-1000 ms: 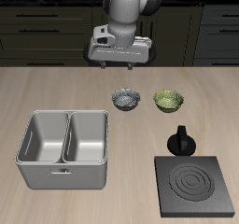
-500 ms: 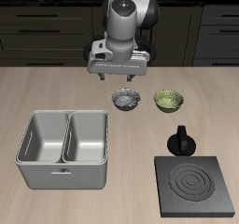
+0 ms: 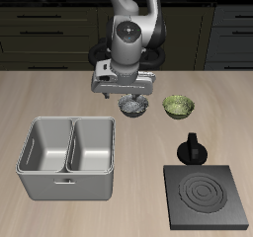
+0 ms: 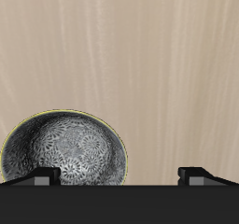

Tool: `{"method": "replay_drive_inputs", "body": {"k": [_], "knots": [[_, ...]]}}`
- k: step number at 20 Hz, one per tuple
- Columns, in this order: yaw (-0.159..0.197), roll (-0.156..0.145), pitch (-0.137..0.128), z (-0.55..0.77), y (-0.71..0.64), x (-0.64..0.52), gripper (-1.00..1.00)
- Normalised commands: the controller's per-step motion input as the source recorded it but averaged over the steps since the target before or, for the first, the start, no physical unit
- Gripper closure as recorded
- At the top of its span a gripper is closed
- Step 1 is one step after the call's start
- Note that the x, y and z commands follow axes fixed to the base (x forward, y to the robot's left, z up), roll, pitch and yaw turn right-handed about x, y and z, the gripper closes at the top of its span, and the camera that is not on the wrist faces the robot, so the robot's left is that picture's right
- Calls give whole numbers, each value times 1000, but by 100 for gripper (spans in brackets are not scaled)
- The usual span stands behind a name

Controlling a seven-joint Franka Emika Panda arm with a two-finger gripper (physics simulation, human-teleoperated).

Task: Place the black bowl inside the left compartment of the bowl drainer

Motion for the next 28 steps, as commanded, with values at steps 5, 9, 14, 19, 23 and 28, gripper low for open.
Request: {"method": "replay_drive_inputs", "body": {"k": [5, 9, 14, 19, 23, 28], "knots": [[-12, 0, 56, -302, -11, 22, -100], [3, -6, 64, -281, -1, 5, -100], [-2, -2, 50, -256, -16, -55, -100], [-22, 39, 19, -107, 3, -53, 100], [23, 9, 12, 9, 44, -34, 100], [-13, 9, -20, 70, -1, 4, 100]]}}
